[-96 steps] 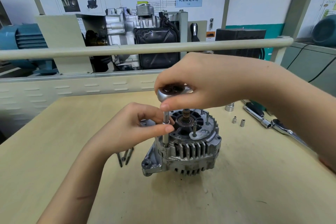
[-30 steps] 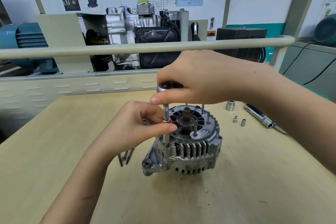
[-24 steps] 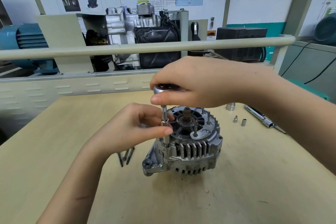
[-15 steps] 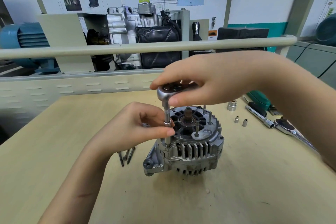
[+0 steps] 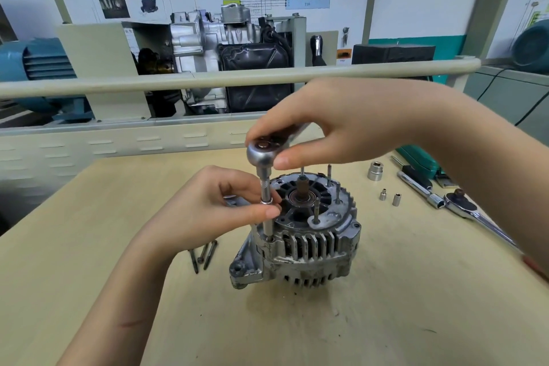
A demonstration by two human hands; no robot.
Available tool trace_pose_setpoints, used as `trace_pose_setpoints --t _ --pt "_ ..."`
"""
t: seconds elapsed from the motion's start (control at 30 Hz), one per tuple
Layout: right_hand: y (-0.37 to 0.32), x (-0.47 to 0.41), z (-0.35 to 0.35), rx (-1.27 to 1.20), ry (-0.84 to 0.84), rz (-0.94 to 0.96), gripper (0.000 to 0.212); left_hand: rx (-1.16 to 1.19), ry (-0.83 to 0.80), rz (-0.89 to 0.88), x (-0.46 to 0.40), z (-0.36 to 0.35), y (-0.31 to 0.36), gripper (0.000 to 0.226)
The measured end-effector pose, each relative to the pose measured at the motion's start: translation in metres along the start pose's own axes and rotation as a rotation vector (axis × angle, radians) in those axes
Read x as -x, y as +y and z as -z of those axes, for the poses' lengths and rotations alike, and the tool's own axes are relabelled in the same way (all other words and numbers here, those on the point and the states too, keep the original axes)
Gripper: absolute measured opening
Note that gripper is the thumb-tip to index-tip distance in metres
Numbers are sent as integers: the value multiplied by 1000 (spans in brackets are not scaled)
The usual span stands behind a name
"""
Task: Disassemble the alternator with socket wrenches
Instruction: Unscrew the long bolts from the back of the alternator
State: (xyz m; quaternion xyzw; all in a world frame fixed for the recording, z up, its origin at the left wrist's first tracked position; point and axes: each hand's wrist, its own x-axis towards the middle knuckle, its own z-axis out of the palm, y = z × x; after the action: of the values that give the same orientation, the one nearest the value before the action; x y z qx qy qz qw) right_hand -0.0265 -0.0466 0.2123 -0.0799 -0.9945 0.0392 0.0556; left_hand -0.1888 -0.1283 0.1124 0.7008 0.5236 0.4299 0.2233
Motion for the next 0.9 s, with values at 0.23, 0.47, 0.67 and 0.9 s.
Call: trace_pose_setpoints --t 0.23,0.47,0.67,0.9 --pt "-4 -1 -3 56 69 -22 50 -78 99 1 1 -3 -2 20" --pt "-2 0 0 50 15 9 19 -19 -30 21 0 -1 -1 16" --pt "-2 0 0 67 43 2 33 -58 54 16 0 -5 0 13" --pt "-3 1 -3 130 72 -13 50 -46 64 21 -1 -7 -2 8"
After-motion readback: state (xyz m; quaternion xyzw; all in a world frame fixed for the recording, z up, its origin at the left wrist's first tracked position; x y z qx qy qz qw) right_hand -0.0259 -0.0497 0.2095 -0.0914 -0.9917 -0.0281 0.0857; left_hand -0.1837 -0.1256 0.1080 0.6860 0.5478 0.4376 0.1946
